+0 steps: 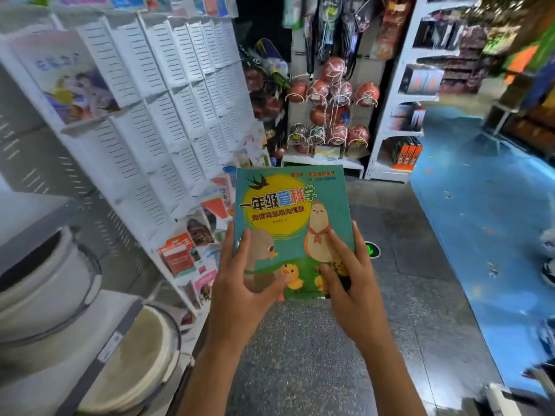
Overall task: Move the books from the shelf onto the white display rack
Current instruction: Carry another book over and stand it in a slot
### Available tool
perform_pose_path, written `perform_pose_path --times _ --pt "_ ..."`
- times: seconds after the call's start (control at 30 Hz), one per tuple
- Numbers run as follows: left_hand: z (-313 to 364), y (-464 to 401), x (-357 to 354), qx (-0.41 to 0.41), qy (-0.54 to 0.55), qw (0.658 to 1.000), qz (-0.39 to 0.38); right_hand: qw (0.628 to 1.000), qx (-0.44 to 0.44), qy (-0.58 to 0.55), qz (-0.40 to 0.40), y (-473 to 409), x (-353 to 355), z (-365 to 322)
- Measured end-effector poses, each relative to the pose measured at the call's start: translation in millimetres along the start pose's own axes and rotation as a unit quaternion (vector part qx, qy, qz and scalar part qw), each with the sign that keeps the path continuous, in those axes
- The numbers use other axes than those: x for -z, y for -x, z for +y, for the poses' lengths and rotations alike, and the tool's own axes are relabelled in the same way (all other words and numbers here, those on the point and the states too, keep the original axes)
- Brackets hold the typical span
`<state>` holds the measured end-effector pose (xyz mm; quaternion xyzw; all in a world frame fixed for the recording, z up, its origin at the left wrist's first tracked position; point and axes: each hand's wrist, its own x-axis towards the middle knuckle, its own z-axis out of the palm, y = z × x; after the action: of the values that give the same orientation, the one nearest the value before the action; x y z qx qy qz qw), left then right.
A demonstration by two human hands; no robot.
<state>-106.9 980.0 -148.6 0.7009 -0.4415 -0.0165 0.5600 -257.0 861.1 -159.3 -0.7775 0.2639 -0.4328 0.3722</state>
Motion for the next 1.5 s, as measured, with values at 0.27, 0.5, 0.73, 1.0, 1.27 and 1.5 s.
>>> perform_pose_path --times 0.27,0.5,0.73,1.0,1.27,1.5 --pt "-23.5 -125.1 -114.3 0.014 -0.036 0.998 0.046 0.998 0.021 -0.035 -0.046 -155.7 23.5 101.1" --pt "-39.1 -219.3 -169.6 0.065 -0.047 0.990 0.120 0.990 0.044 -0.069 -0.115 -280.5 23.7 148.4" --pt "-88.4 -289.8 -196.6 0.095 -0.084 0.979 0.161 0.981 0.036 -0.103 -0.161 -365.5 -18.1 198.4" --pt "-165.6 -419.2 -204.0 0.076 -0.069 0.977 0.188 0.980 0.059 -0.083 -0.173 -496.7 -91.7 236.0" --pt "-225.6 -566.6 -171.7 0.023 -0.101 0.972 0.212 0.974 0.106 -0.093 -0.176 -640.8 -184.5 243.8" --pt "-271.0 -623.8 -158.9 0.062 -0.121 0.962 0.237 0.962 0.115 -0.103 -0.225 -706.6 -247.9 262.7"
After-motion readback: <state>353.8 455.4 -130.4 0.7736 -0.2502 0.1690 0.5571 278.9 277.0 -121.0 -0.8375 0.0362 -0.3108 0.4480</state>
